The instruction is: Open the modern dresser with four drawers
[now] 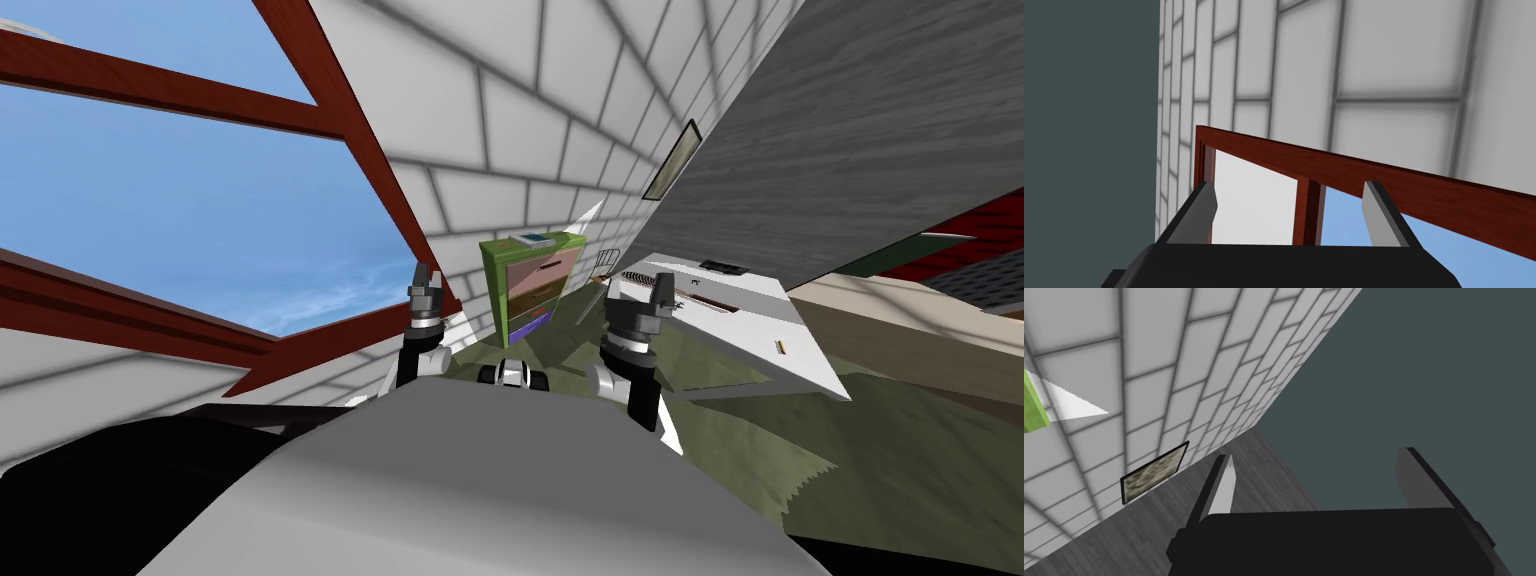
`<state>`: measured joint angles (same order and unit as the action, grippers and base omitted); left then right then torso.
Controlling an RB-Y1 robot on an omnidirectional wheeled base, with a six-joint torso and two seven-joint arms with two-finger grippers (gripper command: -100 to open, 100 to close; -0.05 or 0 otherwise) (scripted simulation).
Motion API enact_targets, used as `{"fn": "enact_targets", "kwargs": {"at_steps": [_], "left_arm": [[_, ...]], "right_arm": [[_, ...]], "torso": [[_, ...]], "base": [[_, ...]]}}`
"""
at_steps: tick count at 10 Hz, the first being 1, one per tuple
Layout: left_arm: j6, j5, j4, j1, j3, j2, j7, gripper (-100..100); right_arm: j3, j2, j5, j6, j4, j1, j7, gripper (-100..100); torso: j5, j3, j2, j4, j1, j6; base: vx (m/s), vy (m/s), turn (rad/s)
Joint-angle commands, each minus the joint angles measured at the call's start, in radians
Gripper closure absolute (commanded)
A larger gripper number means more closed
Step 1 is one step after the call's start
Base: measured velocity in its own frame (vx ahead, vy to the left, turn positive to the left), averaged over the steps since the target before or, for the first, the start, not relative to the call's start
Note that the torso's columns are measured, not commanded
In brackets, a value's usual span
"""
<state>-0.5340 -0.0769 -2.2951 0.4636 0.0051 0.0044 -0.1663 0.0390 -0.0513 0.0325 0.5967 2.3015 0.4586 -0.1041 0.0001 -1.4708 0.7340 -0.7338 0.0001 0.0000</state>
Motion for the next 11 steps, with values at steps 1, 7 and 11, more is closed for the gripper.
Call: {"fn": "enact_targets", "kwargs": {"at_steps": [1, 7, 11], "left_arm": [[0.0, 0.0, 0.0, 0.0, 0.0, 0.0, 0.0, 0], [0.0, 0.0, 0.0, 0.0, 0.0, 0.0, 0.0, 0], [0.0, 0.0, 0.0, 0.0, 0.0, 0.0, 0.0, 0]], "right_arm": [[-0.002, -0.057, -0.031, -0.003, -0.018, -0.017, 0.044, -100], [-0.012, -0.145, -0.156, -0.005, -0.084, -0.078, 0.208, -100], [-0.016, -0.164, -0.21, -0.006, -0.111, -0.105, 0.291, -100]], "torso": [[0.0, -0.005, 0.002, -0.003, 0.0, 0.0], [0.0, -0.006, 0.003, -0.004, 0.0, 0.0], [0.0, -0.005, 0.004, -0.004, 0.0, 0.0]], "base": [[0.024, 0.01, -0.01], [0.038, 0.015, -0.016], [0.029, 0.013, -0.012]]}}
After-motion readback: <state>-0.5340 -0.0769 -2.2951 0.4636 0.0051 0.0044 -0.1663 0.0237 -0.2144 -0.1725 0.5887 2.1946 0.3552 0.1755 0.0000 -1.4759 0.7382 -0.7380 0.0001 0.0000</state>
